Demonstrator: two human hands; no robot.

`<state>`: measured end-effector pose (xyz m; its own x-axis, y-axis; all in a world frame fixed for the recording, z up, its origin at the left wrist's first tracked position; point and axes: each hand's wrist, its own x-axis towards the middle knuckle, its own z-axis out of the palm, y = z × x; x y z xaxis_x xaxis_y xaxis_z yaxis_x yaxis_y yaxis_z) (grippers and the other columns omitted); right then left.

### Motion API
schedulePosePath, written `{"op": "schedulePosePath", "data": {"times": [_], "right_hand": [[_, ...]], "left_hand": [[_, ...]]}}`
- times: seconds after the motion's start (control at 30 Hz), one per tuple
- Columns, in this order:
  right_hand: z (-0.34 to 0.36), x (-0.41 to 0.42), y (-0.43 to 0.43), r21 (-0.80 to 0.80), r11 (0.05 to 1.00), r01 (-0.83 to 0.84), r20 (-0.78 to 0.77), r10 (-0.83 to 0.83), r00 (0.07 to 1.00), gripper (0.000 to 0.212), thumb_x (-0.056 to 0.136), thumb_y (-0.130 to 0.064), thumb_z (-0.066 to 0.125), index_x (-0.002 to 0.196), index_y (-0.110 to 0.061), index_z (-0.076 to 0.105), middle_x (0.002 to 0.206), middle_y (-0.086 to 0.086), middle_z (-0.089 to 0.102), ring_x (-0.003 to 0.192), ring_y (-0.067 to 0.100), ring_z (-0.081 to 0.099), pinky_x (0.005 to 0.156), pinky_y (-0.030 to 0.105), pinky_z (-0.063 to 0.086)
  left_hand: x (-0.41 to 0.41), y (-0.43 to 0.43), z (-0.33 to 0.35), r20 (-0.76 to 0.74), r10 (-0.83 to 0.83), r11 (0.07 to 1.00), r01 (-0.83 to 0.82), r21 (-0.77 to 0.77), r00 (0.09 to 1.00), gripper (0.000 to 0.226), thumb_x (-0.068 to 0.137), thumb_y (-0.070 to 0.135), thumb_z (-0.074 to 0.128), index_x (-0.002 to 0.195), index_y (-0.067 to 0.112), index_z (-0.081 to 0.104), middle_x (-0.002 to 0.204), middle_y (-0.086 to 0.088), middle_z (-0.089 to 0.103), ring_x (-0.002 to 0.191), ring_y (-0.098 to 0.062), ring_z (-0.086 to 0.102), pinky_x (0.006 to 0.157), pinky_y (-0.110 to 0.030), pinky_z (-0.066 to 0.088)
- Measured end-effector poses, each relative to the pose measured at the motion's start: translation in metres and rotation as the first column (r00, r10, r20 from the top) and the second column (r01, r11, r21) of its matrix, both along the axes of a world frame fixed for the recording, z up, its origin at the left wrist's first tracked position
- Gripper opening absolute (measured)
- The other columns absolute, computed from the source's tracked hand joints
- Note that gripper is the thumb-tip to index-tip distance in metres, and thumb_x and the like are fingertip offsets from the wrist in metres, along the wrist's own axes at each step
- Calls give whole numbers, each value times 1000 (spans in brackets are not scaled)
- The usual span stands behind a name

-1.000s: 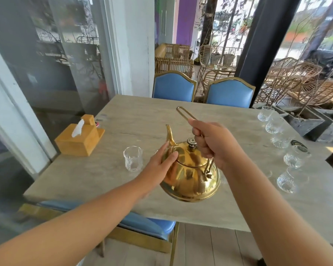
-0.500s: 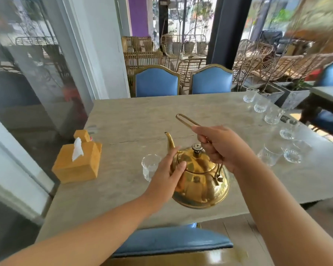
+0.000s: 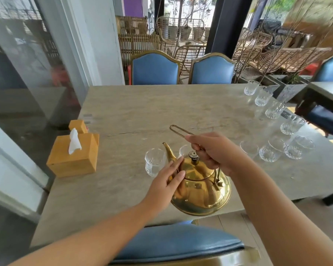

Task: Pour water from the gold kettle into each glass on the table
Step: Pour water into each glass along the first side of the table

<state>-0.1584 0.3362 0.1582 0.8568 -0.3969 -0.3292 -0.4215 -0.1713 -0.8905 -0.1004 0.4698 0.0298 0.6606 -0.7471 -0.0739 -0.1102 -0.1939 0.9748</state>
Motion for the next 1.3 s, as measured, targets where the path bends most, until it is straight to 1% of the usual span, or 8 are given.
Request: {"op": "schedulePosePath", "data": {"times": [0.07, 0.2, 0.4, 0.63, 0.77, 0.9, 1.07, 1.3], "right_hand": [[0, 4, 2, -33, 999, -23, -28, 23, 999, 38, 92, -32, 54, 59, -16, 46, 45, -2, 35, 34, 10, 23, 31, 16, 20], [-2, 10, 5, -72, 997, -34, -56, 30, 998, 33, 91, -30, 55, 63, -13, 51, 46, -2, 37, 34, 10, 24, 31, 18, 21], [-7, 17, 10, -139, 989, -43, -65, 34, 997, 27, 91, -28, 57, 77, -6, 61, 48, -1, 43, 37, 11, 29, 34, 20, 23], [-6, 26, 8, -150, 985, -90, -89, 77, 993, 25, 92, -29, 57, 83, -6, 63, 50, -1, 44, 33, 8, 30, 33, 20, 25], [-5, 31, 8, -164, 979, -117, -110, 100, 989, 26, 92, -26, 56, 89, -2, 65, 51, 0, 43, 30, 6, 29, 33, 19, 24], [-3, 31, 8, -155, 980, -127, -117, 109, 987, 27, 92, -25, 56, 92, 1, 65, 52, 1, 41, 37, 10, 29, 37, 21, 23], [-4, 32, 8, -159, 978, -132, -127, 113, 985, 28, 92, -25, 56, 93, 1, 65, 52, 2, 41, 38, 12, 28, 36, 20, 24], [-3, 35, 6, -161, 974, -161, -152, 137, 979, 27, 93, -26, 55, 92, -1, 65, 53, 2, 40, 39, 12, 28, 36, 20, 24]], "left_hand": [[-1, 2, -4, -23, 9, 1000, -8, 3, 1000, 53, 79, 63, 48, 132, 56, 41, 132, -28, 49, 128, -43, 44, 107, -53, 37], [-3, 4, -6, -45, 40, 999, -40, 14, 998, 44, 90, 44, 47, 134, 49, 40, 132, -14, 53, 128, -29, 47, 110, -42, 37], [-5, 5, -10, -143, 50, 998, -55, -32, 988, 37, 93, 36, 48, 127, 51, 45, 126, -26, 56, 121, -39, 51, 104, -41, 41], [-5, 5, -9, -249, 63, 996, -77, -46, 966, 32, 95, 36, 49, 119, 56, 47, 128, -5, 61, 119, -13, 56, 106, -31, 42], [-8, 4, -7, -281, 68, 994, -89, -61, 957, 33, 93, 37, 51, 121, 54, 46, 127, -10, 62, 118, -14, 58, 99, -24, 47], [-10, 3, -3, -318, 71, 993, -96, -64, 945, 37, 94, 36, 51, 128, 49, 47, 126, -1, 63, 109, -9, 60, 81, -13, 50], [-12, 3, 1, -335, 80, 992, -106, -62, 939, 34, 94, 35, 51, 123, 52, 45, 126, 8, 63, 115, -9, 59, 95, -25, 47], [-13, 4, 4, -383, 69, 993, -100, -62, 921, 34, 94, 33, 51, 123, 51, 47, 126, 7, 62, 111, -6, 59, 80, -14, 51]]}}
